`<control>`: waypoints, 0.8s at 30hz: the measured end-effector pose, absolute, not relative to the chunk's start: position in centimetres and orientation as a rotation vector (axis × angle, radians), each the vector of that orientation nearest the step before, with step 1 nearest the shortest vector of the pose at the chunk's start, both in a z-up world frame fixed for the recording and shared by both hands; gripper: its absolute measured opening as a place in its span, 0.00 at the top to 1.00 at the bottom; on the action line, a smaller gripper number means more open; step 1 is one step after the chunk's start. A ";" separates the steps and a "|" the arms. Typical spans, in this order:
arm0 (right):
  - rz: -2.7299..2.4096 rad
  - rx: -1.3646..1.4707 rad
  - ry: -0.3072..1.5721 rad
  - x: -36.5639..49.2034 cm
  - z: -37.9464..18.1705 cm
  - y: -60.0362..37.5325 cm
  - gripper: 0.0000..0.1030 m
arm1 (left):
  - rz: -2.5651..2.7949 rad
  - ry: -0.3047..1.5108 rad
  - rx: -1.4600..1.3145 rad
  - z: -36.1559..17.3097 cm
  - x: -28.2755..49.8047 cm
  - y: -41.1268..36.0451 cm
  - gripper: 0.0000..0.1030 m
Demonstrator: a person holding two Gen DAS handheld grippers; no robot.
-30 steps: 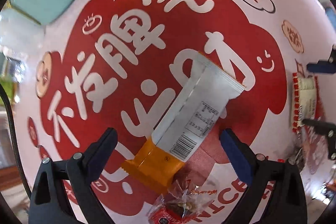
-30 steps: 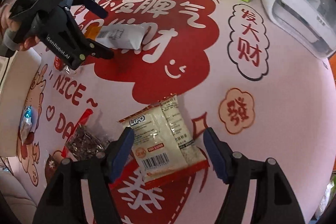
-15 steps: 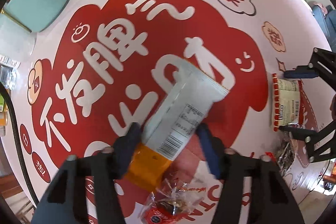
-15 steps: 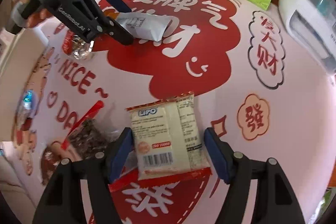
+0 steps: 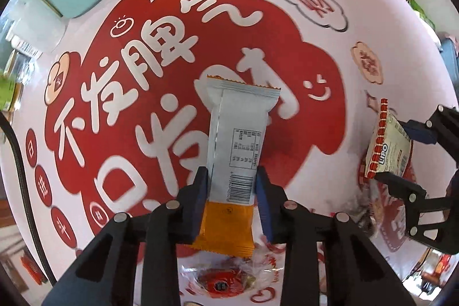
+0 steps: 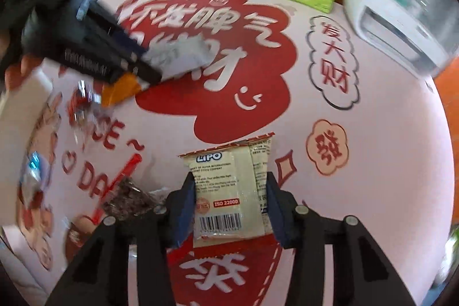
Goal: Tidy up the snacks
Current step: 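Carry the bar and the LIPO pack over the white tray with both tools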
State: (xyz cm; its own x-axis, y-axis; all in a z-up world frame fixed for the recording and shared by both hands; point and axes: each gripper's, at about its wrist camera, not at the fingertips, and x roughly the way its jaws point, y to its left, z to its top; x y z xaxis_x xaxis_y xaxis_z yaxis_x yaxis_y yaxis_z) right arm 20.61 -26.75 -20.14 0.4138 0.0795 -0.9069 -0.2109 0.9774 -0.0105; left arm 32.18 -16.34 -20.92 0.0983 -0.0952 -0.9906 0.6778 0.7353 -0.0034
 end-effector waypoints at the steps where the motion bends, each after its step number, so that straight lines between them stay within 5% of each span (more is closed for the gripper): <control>1: 0.172 -0.105 1.125 20.3 -19.8 -27.0 0.56 | -0.616 1.361 0.514 -20.4 31.6 -16.3 0.71; 10: 0.106 0.137 1.048 14.2 -14.4 -27.2 0.56 | -0.702 1.310 0.366 -10.7 22.8 -14.3 0.71; 24: 0.130 0.083 0.808 4.5 -0.6 -18.8 0.56 | -0.763 1.045 0.142 6.5 10.9 -1.8 0.71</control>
